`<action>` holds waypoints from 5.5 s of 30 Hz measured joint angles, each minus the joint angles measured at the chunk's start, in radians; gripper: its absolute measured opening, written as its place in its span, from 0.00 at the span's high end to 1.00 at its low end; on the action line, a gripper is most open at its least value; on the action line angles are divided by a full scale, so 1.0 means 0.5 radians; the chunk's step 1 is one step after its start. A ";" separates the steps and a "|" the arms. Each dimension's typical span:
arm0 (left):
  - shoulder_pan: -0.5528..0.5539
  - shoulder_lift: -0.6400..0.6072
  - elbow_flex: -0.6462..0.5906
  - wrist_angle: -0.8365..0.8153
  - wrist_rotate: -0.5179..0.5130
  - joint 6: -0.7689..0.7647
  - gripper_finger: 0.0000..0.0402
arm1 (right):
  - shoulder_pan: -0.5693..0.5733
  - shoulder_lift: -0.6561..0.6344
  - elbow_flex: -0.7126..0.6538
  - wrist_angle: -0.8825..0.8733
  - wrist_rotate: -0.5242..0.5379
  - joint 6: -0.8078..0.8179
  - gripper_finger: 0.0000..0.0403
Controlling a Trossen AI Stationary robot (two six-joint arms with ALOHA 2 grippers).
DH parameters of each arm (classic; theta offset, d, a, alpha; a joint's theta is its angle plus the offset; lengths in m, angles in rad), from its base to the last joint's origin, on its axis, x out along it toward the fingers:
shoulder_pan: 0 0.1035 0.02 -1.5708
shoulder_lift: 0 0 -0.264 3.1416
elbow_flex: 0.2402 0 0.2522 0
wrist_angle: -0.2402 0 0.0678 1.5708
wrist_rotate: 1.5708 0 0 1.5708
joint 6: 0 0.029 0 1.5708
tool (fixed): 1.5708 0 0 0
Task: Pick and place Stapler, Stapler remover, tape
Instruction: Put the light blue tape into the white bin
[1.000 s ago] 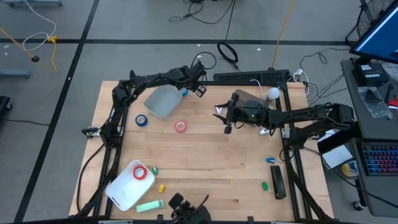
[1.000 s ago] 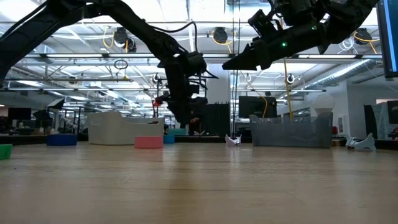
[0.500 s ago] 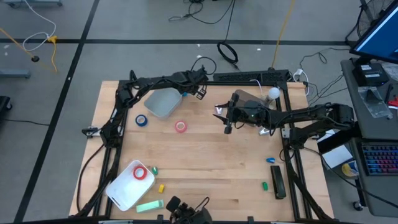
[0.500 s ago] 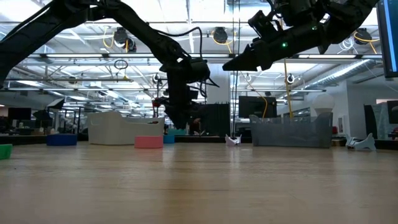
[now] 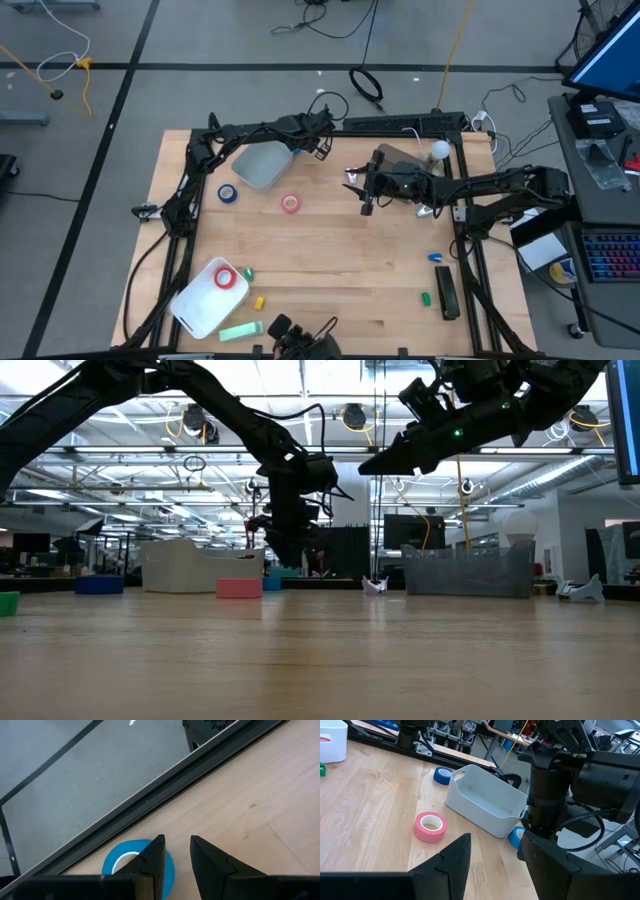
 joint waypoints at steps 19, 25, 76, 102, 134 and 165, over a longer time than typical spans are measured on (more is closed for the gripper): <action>-0.004 -0.001 0.000 -0.001 0.000 0.053 0.57 | 0.000 0.000 0.000 -0.005 0.000 -0.001 0.57; -0.008 -0.001 0.000 -0.001 0.077 0.039 0.47 | 0.000 0.000 0.000 -0.005 0.000 -0.010 0.57; 0.034 -0.004 -0.038 0.025 0.119 0.104 0.46 | 0.000 0.000 0.000 -0.005 -0.001 0.036 0.57; 0.177 -0.004 -0.038 -0.063 0.380 -0.269 0.46 | 0.000 0.000 0.000 -0.003 -0.001 0.014 0.57; 0.134 0.030 -0.037 0.120 0.523 -0.194 0.97 | 0.000 0.000 0.000 -0.003 -0.001 0.021 0.57; 0.103 0.030 -0.038 0.096 0.425 -0.029 0.59 | 0.000 0.000 0.000 -0.003 -0.001 0.028 0.57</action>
